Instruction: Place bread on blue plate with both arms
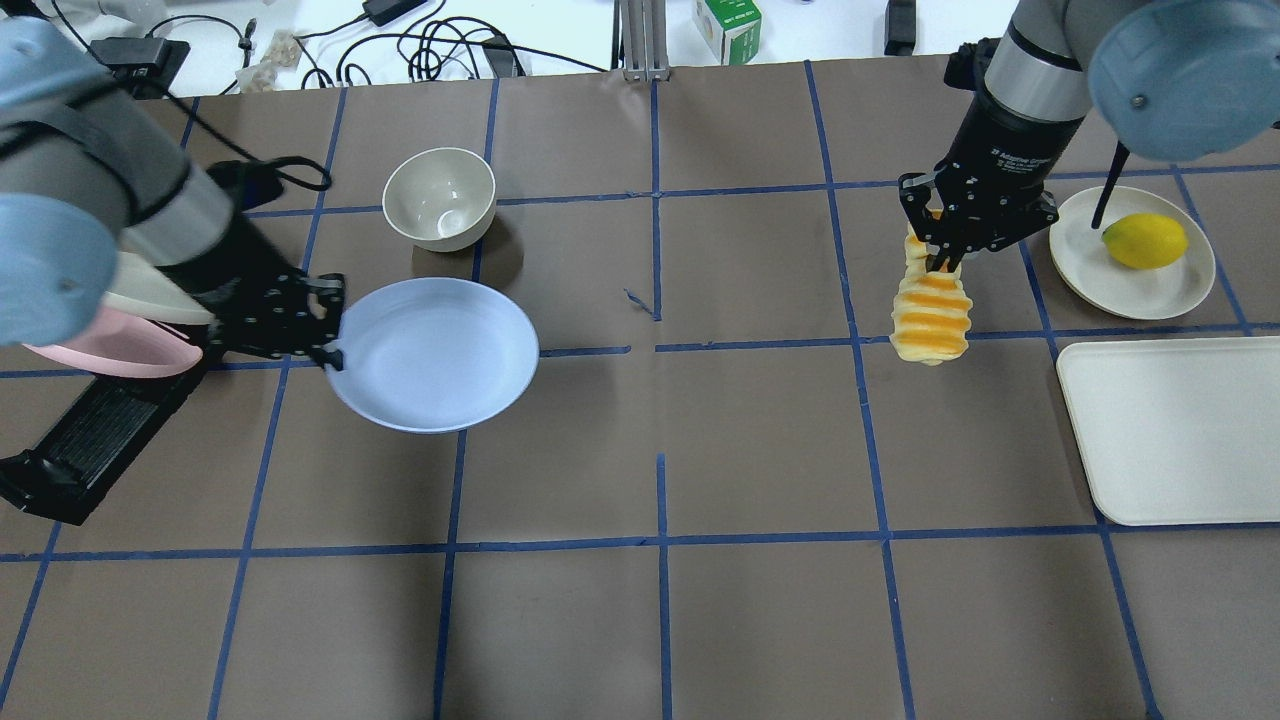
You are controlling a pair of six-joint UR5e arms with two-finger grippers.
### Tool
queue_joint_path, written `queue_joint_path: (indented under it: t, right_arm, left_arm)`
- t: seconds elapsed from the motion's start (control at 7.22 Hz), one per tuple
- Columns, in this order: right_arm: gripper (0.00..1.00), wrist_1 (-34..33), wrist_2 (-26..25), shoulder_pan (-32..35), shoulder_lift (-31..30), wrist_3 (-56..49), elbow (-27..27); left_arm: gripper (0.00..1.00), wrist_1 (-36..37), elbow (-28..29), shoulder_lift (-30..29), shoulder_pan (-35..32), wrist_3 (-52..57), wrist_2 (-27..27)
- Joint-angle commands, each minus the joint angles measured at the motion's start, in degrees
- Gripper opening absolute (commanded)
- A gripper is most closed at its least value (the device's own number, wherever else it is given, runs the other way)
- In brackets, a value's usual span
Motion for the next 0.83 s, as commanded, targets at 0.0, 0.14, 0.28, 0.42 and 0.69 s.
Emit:
queue_joint_path:
  t: [0.0, 0.14, 0.28, 0.42, 0.69]
  right_arm:
    - [0.00, -1.12, -0.07, 2.33, 0.90, 0.52, 0.08]
    - [0.00, -1.73, -0.59, 3.12, 1.34, 0.87, -0.10]
    - [0.00, -1.83, 0.01, 3.39, 1.44, 1.40, -0.10]
    - [0.00, -3.48, 0.11, 4.44, 1.79, 3.67, -0.10]
    - [0.00, -7.68, 0.11, 10.48, 4.15, 10.94, -0.19]
  left_arm:
    - [0.00, 23.26, -7.23, -7.67, -8.77, -4.62, -6.33]
    - [0.00, 26.19, -7.25, -10.31, -13.58, -5.67, -5.48]
    - [0.00, 30.57, -7.25, -12.52, -17.20, -6.90, -1.64]
    - [0.00, 31.31, -7.68, -13.76, -18.10, -7.00, -1.08]
    - [0.69, 38.55, -7.33, -16.57, -18.11, -5.87, -0.99]
